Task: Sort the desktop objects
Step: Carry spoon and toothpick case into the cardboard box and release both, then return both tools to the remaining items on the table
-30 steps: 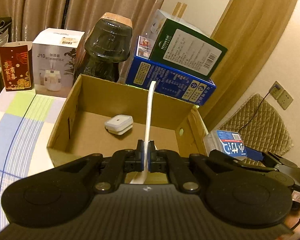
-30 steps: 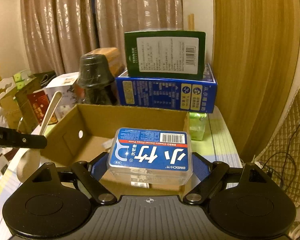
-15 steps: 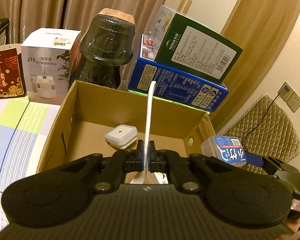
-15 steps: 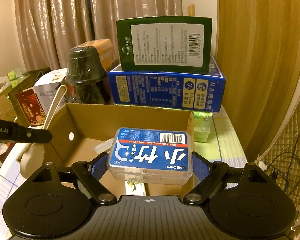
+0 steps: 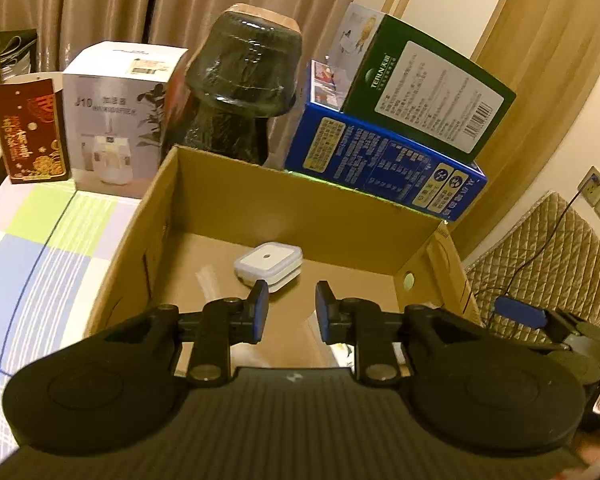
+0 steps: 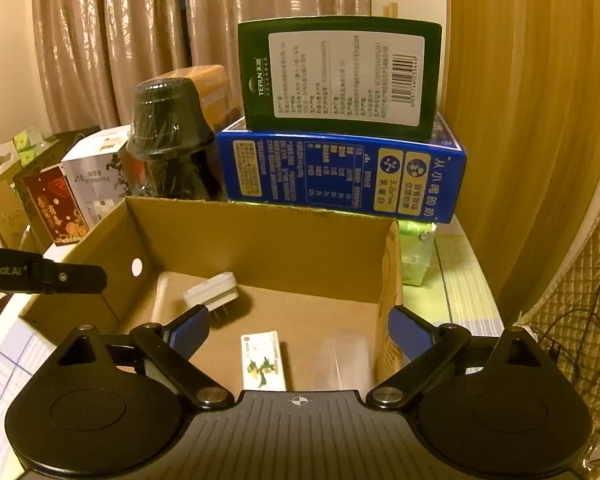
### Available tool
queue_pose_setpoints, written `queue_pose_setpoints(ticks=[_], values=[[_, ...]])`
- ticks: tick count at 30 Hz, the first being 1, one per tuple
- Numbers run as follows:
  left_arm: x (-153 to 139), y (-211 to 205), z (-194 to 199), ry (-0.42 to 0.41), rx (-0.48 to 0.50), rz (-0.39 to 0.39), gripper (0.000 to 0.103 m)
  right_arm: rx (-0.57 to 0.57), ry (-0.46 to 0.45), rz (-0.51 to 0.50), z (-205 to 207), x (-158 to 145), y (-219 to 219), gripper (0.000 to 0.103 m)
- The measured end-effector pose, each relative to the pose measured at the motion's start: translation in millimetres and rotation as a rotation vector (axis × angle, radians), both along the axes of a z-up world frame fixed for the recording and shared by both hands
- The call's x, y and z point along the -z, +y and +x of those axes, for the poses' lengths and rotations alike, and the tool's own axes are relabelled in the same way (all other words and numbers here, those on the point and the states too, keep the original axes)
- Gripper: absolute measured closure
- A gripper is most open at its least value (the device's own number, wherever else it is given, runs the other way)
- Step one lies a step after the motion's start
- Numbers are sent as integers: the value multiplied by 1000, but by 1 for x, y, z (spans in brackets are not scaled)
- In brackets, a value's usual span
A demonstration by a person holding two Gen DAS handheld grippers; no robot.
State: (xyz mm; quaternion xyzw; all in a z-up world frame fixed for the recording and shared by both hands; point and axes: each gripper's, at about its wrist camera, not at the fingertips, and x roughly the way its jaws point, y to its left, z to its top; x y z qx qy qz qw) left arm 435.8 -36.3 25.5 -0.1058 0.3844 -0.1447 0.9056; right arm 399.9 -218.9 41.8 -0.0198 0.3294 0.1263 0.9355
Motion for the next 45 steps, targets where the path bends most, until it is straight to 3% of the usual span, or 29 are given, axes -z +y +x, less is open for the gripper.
queue_pose_setpoints(ticks=[13,18,20,26,32,39,45], values=[[-31,21,-69,-31,-11,27,69,-8,-14,10,-59,-30,-1,5],[-45,28,-118,-42,-27,44,55,-18,-6,27,-106,-43,-4,2],[-50,29,-140,-46,-31,65,41,-25,5,35,-126,-47,-5,2],[-65,30,-212,-85,-43,125,15,-41,25,56,-189,-52,-13,2],[-65,33,-268,-80,-50,172,2,-48,34,76,-242,-48,-29,2],[-57,45,-312,-72,-82,208,1,-36,47,105,-287,-36,-53,2],[-44,48,-318,-67,-75,215,1,-40,66,123,-311,-20,-56,2]])
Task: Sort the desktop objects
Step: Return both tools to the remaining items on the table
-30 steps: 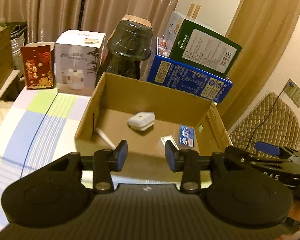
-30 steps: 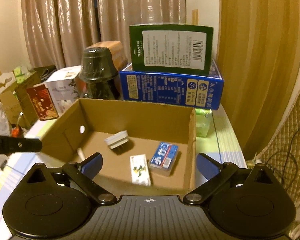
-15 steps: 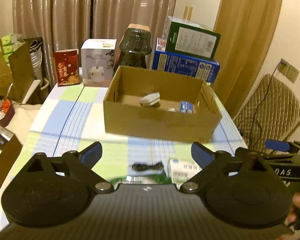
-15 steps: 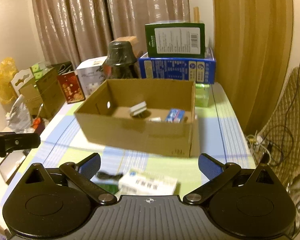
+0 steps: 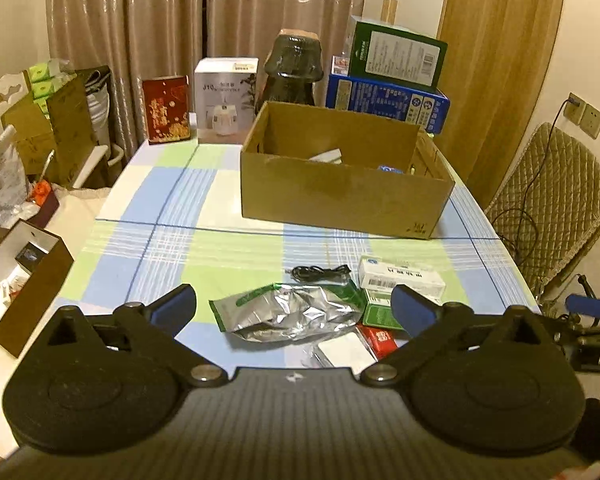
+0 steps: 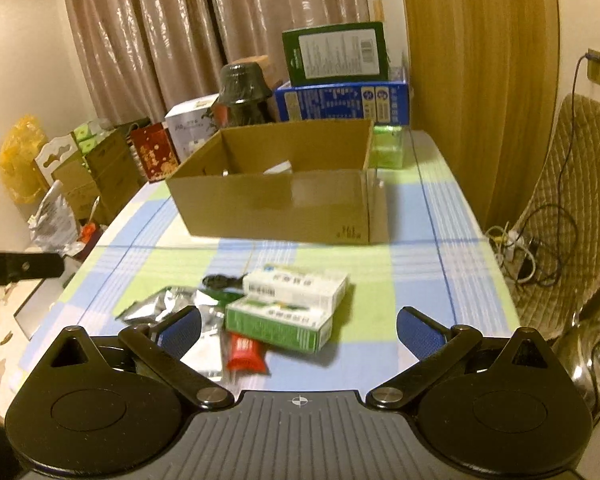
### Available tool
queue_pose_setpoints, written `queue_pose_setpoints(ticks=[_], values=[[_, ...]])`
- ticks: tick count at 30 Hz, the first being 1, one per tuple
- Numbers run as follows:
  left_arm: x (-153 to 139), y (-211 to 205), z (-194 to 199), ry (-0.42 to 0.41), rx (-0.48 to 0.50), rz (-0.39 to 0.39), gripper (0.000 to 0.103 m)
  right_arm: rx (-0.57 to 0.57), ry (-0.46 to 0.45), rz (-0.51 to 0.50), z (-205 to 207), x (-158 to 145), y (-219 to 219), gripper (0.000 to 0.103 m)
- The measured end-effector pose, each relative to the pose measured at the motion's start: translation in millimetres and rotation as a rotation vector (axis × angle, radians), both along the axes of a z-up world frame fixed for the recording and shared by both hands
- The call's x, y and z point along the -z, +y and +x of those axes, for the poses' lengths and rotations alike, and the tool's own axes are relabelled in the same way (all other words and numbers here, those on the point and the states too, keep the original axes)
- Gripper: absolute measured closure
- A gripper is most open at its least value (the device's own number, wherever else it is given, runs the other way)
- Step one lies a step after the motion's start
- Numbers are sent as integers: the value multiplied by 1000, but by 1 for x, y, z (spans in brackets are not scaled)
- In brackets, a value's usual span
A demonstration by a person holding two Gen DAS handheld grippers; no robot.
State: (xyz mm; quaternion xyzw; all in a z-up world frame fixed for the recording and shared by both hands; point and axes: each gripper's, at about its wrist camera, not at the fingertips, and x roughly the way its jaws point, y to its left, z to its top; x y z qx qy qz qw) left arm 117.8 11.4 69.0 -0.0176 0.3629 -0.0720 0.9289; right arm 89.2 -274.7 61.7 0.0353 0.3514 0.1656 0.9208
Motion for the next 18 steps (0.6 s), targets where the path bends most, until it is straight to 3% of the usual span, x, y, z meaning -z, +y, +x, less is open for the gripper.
queue_pose_setpoints(ticks=[18], values=[[53,12,21,63,58,17,1,-15,54,-69,-8,53,-3,2]])
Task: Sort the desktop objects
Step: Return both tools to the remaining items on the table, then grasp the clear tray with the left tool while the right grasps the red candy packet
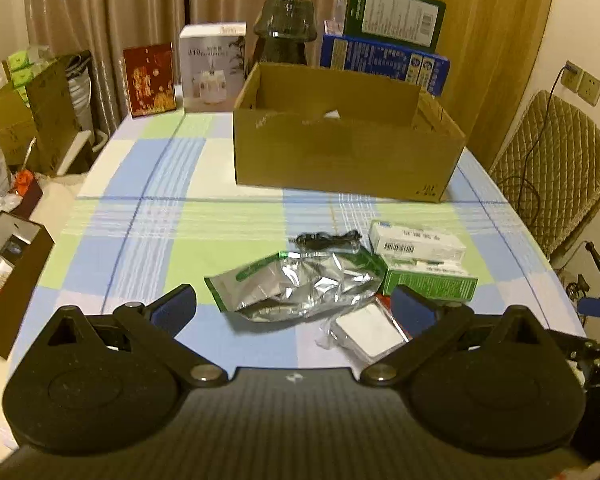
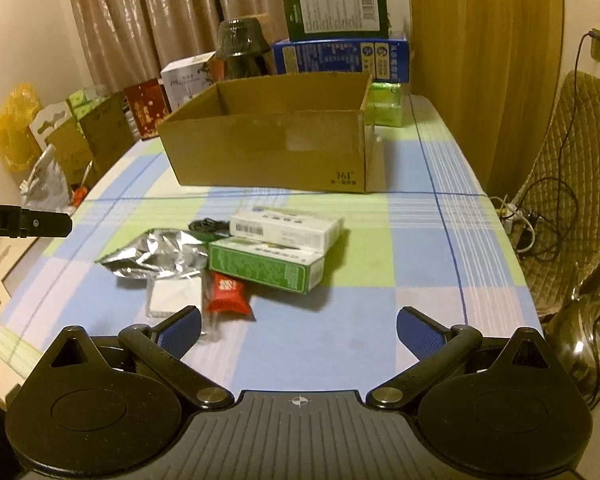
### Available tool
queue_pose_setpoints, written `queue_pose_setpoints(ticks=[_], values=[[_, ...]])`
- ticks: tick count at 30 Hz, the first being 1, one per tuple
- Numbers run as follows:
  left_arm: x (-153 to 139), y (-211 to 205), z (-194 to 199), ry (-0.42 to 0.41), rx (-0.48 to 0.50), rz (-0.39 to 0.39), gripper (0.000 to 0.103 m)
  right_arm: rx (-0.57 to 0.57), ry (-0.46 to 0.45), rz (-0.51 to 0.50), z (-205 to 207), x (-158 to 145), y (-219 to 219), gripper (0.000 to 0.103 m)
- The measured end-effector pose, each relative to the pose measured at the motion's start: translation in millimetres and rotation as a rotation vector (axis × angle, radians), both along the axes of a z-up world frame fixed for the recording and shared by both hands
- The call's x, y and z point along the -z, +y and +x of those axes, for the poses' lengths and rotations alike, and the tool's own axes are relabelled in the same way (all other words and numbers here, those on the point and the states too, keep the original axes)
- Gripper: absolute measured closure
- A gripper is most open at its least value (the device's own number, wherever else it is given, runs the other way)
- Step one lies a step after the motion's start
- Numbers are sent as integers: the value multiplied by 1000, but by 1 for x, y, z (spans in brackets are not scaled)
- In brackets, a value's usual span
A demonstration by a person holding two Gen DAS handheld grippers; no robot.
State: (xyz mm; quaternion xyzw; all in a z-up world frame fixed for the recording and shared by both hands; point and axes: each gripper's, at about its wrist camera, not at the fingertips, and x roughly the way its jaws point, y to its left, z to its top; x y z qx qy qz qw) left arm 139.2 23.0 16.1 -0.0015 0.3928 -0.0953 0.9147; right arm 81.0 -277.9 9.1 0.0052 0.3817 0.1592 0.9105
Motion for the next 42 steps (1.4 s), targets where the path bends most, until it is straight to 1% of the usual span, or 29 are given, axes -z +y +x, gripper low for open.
queue_pose_setpoints(ticks=[5,10,14,17,19,22,25,27,30,33,36,37,39,41,42], values=[[26,-4,4,32,24,-1,1,42,-9,-12,8,17,1,2],[49,-7,8,47,51,-6,1,0,-25,-6,16,31,15,2],[62,-9,10,32,59,-12,1,-48,-10,-34,25,48,24,2],[72,-12,9,20,59,-48,1,-13,0,-30,38,56,19,2],[81,-19,6,13,66,-57,2,8,8,-22,46,63,13,2],[94,-33,2,9,96,-31,2,13,15,-30,52,72,6,2],[100,-50,0,-15,144,16,3,-2,13,-63,53,80,4,3],[103,-60,0,-34,163,25,4,-9,18,-66,54,84,2,5],[108,-73,4,-55,186,21,4,-18,17,-52,54,84,1,7],[116,-85,7,-69,205,61,4,-23,16,-48,53,83,2,7],[121,-88,9,-64,212,80,4,-13,21,-46,55,83,2,7],[124,-89,10,-62,213,90,4,-11,24,-46,55,83,3,7],[127,-88,12,-57,221,106,11,-9,30,-47,56,84,4,7],[126,-83,14,-36,228,66,30,-20,25,-48,55,83,8,7],[125,-81,15,-30,230,56,37,-27,21,-50,54,83,10,7]])
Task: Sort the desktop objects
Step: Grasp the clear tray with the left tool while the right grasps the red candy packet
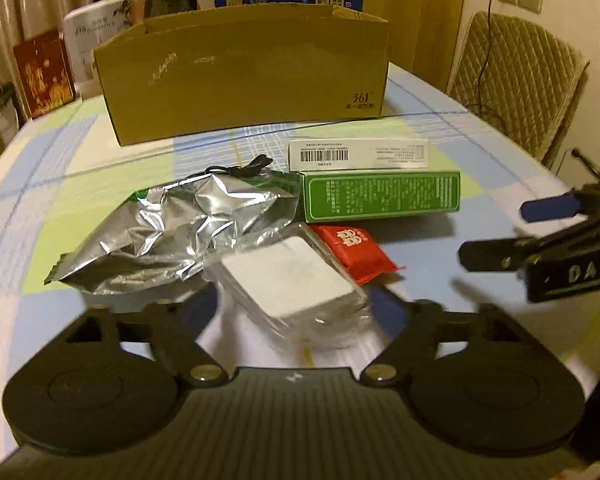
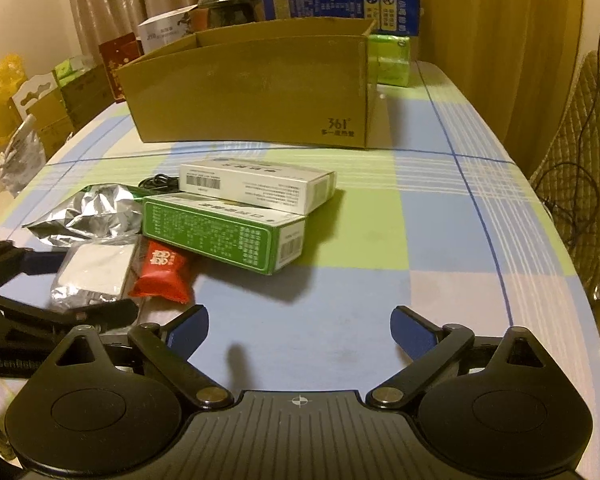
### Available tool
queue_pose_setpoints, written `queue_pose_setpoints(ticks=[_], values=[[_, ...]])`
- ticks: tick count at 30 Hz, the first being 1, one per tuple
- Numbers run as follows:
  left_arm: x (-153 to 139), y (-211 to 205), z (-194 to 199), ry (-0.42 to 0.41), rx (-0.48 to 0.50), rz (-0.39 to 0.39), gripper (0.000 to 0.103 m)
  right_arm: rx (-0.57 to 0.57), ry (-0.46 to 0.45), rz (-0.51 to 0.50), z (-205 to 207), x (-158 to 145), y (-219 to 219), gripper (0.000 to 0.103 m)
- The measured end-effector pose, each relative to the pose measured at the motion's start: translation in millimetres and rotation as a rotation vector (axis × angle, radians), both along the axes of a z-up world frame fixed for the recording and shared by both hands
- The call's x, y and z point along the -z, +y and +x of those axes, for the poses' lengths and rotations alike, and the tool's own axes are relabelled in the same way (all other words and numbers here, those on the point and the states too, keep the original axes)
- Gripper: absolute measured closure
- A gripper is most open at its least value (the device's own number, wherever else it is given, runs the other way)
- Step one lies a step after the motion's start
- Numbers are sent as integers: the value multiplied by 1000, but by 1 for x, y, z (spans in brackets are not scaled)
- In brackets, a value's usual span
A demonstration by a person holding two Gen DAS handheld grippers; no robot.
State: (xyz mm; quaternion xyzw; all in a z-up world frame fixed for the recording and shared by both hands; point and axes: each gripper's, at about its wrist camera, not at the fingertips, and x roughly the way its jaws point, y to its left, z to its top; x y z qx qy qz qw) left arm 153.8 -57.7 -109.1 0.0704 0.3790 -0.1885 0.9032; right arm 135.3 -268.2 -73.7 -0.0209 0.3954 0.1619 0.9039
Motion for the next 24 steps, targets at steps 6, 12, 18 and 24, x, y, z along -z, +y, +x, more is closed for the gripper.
queue_pose_setpoints(ticks=[6,12,18,24], values=[[-5,13,-3,10,-2,27,53,-89,-21,-9,-8,0,21,8],[-10,34,-11,13,-27,93,41,-147,-15,10,-10,2,40,8],[-10,41,-13,-11,-65,127,25,-171,8,40,-4,7,59,16],[-12,47,-8,-20,-108,86,25,-136,-6,60,13,17,78,33]])
